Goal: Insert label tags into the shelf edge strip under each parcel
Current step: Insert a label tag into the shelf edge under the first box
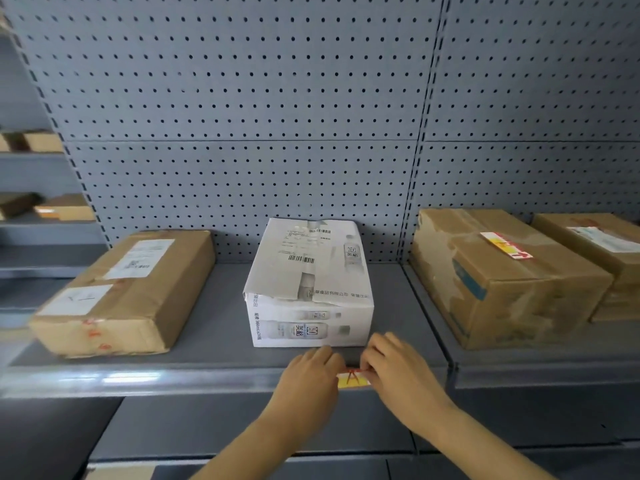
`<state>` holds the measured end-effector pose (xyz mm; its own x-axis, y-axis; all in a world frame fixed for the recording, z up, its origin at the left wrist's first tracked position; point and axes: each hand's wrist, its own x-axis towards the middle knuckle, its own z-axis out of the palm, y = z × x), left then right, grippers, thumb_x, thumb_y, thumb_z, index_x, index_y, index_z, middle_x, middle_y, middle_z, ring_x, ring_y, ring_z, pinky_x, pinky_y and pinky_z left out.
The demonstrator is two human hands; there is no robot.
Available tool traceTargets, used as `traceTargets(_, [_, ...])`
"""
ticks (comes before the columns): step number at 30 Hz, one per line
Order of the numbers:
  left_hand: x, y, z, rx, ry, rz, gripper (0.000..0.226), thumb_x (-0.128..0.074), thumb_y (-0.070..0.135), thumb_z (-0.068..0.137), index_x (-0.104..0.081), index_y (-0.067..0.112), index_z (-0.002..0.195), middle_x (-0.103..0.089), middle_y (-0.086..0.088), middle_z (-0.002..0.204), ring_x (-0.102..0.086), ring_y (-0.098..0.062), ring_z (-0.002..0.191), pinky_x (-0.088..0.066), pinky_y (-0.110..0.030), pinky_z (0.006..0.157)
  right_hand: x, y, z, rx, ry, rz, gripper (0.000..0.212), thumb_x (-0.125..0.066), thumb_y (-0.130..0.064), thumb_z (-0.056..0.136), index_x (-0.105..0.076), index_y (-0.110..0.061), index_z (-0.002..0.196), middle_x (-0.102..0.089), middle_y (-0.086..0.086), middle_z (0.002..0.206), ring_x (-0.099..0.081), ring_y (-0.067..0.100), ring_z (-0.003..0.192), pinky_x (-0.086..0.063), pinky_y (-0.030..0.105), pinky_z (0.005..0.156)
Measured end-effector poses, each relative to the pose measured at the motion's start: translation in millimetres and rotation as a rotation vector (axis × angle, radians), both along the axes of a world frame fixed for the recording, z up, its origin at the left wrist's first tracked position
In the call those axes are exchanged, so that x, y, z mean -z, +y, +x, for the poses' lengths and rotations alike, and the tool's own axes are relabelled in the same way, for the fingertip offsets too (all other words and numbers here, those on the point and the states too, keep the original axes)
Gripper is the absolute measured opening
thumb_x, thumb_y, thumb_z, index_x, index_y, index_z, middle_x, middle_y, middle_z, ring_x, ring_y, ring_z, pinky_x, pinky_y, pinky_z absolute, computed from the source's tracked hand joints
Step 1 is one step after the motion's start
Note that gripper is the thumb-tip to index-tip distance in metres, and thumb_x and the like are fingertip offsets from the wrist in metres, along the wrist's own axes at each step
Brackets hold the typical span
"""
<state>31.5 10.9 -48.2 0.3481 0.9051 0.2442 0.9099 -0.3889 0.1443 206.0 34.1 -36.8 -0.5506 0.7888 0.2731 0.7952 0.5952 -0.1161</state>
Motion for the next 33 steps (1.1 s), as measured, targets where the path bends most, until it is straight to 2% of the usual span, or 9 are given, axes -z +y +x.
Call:
traceTargets(5, [-7.9, -1.3, -8.9, 0.004, 0.023, 0.035, 0.025, -0.043, 0.007, 0.087, -0.051, 0.017, 0.109, -0.055, -0.003, 0.111, -0.05, -0.023, 0.098, -0.039, -0.031, 0.081, 1.5, 0.1, 0.2, -0.016, -0.03, -0.033, 0.013, -0.056, -0.009, 0.086, -0.054, -0.022, 0.086, -0.055, -0.006, 0.092, -0.047, 0.013, 0.081, -0.039, 0.026, 0.069])
traceTargets(12, [-21.4, -15.4, -34.2, -0.082, -0.086, 0.01, 0.02, -0.044, 0.01, 0.09, -0.056, 0.015, 0.106, -0.059, -0.005, 0.105, -0.054, -0.024, 0.094, -0.044, -0.033, 0.078, 1.7, 2.0, 0.2, -0.022, 0.107, -0.103, 0.016, -0.053, -0.023, 0.094, -0.046, -0.029, 0.081, -0.047, -0.014, 0.085, -0.044, 0.005, 0.08, -0.045, 0.028, 0.065])
traceTargets(16, [-24.8, -30.5, -56.9, -0.158, -0.192, 0.036, 0.02, -0.046, 0.009, 0.09, -0.058, 0.015, 0.104, -0.06, -0.005, 0.103, -0.055, -0.024, 0.091, -0.044, -0.032, 0.074, -8.0, -1.4, -12.8, -0.042, 0.132, -0.074, 0.019, -0.056, -0.023, 0.091, -0.046, -0.03, 0.077, -0.045, -0.017, 0.081, -0.044, 0.003, 0.076, -0.045, 0.026, 0.059])
traceTargets(19, [-25.2, -42.9, -82.3, -0.222, -0.228, 0.052, 0.021, -0.047, 0.009, 0.089, -0.06, 0.015, 0.105, -0.062, -0.006, 0.105, -0.057, -0.026, 0.093, -0.043, -0.032, 0.074, -17.8, -8.0, -27.5, -0.062, 0.129, -0.067, 0.019, -0.054, -0.025, 0.092, -0.044, -0.033, 0.078, -0.046, -0.018, 0.082, -0.044, 0.001, 0.078, -0.045, 0.026, 0.059])
traceTargets(22, [-24.4, -55.6, -119.5, -0.273, -0.241, 0.056, 0.021, -0.048, 0.011, 0.09, -0.06, 0.016, 0.107, -0.063, -0.006, 0.107, -0.057, -0.026, 0.096, -0.044, -0.034, 0.08, -30.0, -16.4, -53.6, -0.093, 0.147, -0.061, 0.018, -0.055, -0.024, 0.092, -0.046, -0.031, 0.078, -0.049, -0.018, 0.083, -0.046, 0.0, 0.081, -0.045, 0.024, 0.061])
traceTargets(26, [-19.6, -71.2, -179.1, -0.312, -0.247, 0.061, 0.02, -0.049, 0.013, 0.09, -0.06, 0.016, 0.106, -0.063, -0.005, 0.108, -0.057, -0.024, 0.097, -0.045, -0.033, 0.082, -47.2, -32.2, -101.6, -0.126, 0.138, -0.018, 0.013, -0.054, -0.03, 0.089, -0.049, -0.029, 0.077, -0.05, -0.02, 0.08, -0.046, -0.003, 0.08, -0.036, 0.014, 0.055])
traceTargets(28, [-17.6, -76.4, -211.2, -0.316, -0.24, 0.06, 0.02, -0.049, 0.014, 0.09, -0.06, 0.017, 0.107, -0.063, -0.003, 0.108, -0.058, -0.023, 0.097, -0.046, -0.034, 0.082, -53.9, -38.2, -129.1, -0.137, 0.15, -0.008, 0.014, -0.059, -0.026, 0.088, -0.05, -0.03, 0.077, -0.051, -0.02, 0.078, -0.048, 0.0, 0.075, -0.038, 0.018, 0.056])
traceTargets(30, [-14.4, -80.1, -243.2, -0.31, -0.237, 0.057, 0.019, -0.05, 0.015, 0.09, -0.06, 0.018, 0.107, -0.063, -0.002, 0.109, -0.058, -0.022, 0.097, -0.047, -0.035, 0.082, -54.7, -42.8, -158.8, -0.136, 0.218, -0.023, 0.019, -0.062, -0.023, 0.086, -0.049, -0.034, 0.078, -0.053, -0.019, 0.077, -0.051, 0.004, 0.073, -0.043, 0.023, 0.058])
traceTargets(33, [-11.3, -80.4, -289.6, -0.289, -0.222, 0.047, 0.021, -0.05, 0.017, 0.091, -0.058, 0.022, 0.11, -0.061, 0.002, 0.114, -0.056, -0.02, 0.101, -0.047, -0.033, 0.085, -49.3, -47.8, -207.6, -0.114, 0.373, -0.101, 0.02, -0.065, -0.019, 0.086, -0.055, -0.036, 0.087, -0.058, -0.023, 0.084, -0.056, 0.0, 0.082, -0.045, 0.018, 0.066])
